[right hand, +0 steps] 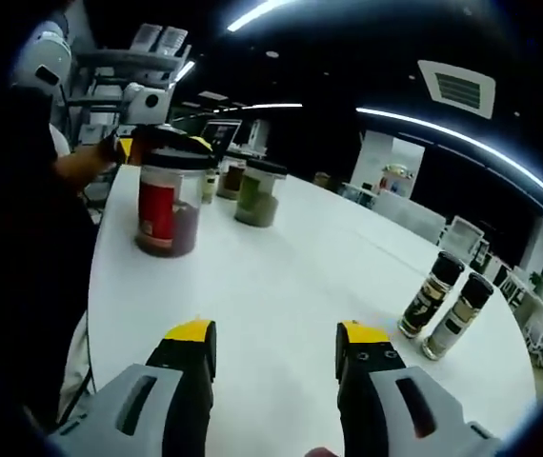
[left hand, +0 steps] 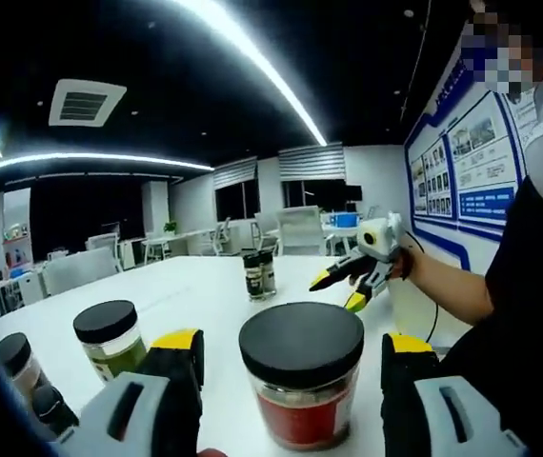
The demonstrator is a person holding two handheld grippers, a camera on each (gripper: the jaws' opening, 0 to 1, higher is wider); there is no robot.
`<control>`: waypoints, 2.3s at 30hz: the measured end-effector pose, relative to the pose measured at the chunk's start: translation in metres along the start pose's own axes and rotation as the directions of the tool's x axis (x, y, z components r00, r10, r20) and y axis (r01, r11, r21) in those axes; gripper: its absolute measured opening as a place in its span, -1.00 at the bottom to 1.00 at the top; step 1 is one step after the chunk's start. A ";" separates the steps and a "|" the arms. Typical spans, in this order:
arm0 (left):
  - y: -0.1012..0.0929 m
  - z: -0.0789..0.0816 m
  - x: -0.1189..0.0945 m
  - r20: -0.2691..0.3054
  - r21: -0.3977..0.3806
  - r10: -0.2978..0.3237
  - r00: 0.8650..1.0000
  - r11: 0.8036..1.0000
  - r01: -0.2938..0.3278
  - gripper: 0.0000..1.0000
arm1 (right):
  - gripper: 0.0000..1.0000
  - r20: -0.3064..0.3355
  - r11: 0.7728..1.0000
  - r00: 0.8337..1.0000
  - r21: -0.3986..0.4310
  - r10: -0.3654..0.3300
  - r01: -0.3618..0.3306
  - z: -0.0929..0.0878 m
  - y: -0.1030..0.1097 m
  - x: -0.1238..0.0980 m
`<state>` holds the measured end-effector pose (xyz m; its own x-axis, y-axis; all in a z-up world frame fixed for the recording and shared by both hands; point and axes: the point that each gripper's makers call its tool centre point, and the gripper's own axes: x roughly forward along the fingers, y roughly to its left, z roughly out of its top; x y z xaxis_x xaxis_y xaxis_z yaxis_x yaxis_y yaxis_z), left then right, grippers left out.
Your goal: Pick up the mixed condiments and ingredients on the table and sort them into separate groups
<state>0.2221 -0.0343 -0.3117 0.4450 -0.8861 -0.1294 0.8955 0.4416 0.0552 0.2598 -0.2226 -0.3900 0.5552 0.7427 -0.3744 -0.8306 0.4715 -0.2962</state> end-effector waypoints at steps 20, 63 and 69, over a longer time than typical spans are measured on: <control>-0.001 -0.009 0.019 0.017 -0.057 -0.055 0.998 0.997 0.056 0.33 | 0.02 0.011 0.994 0.994 -0.016 0.110 -0.109 0.002 0.025 0.003; -0.023 -0.007 0.028 0.050 -0.055 0.011 0.999 0.998 -0.008 0.22 | -0.03 0.005 0.994 0.995 0.046 0.097 -0.097 -0.009 0.025 0.009; -0.014 -0.008 0.023 0.064 -0.062 0.033 0.997 0.998 -0.029 0.21 | -0.03 0.016 0.994 0.995 0.044 0.098 -0.099 0.000 0.028 0.011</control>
<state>0.2204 -0.0599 -0.3232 0.4739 -0.8783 -0.0639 0.8800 0.4750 -0.0025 0.2429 -0.2016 -0.4024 0.4704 0.7930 -0.3871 -0.8824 0.4165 -0.2191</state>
